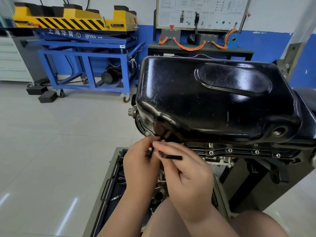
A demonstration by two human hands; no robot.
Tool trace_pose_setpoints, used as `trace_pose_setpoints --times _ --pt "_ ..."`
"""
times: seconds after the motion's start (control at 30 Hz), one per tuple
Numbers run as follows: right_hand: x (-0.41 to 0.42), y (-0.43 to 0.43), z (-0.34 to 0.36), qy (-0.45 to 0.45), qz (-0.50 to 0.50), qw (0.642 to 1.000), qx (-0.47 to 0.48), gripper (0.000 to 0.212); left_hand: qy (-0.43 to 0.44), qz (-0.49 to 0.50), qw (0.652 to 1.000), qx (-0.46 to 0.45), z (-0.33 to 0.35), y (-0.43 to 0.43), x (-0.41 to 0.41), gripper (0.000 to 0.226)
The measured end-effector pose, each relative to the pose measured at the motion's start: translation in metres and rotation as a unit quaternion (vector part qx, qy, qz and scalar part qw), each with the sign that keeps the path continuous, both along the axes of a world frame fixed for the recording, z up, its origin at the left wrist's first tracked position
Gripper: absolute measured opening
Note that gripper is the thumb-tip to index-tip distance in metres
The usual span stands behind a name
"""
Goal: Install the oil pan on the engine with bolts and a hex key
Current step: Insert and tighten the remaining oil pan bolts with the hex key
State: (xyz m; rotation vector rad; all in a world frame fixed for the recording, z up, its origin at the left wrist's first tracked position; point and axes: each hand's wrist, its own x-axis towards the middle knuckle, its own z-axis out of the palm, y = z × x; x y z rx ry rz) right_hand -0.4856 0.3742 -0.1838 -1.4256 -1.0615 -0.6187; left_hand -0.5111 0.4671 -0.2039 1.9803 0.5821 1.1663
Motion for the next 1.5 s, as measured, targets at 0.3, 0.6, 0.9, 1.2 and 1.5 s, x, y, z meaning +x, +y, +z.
trace_pose_setpoints --times 0.3,0.6,0.9,1.2,1.5 --pt "-0.0078 0.0079 -0.0033 0.100 0.036 0.993 0.041 0.011 -0.002 -0.041 0.998 -0.047 0.0016 -0.0002 -0.0018 0.018" --pt "-0.0034 0.0044 -0.0028 0.029 -0.006 0.999 0.021 0.015 0.037 0.011 0.999 0.010 0.0042 -0.0023 -0.0040 0.024" --pt "-0.0051 0.0063 -0.0043 0.074 0.018 0.997 -0.007 0.022 0.007 -0.013 1.000 -0.016 0.0044 -0.0037 -0.0056 0.021" --pt "-0.0034 0.0074 -0.0029 0.042 -0.014 0.999 0.003 0.015 0.029 -0.022 0.999 -0.022 0.0054 -0.0042 -0.0030 0.016" --pt "-0.0045 0.0072 -0.0036 0.011 0.008 1.000 -0.022 0.031 0.047 0.022 0.999 0.016 0.0059 -0.0027 -0.0041 0.029"
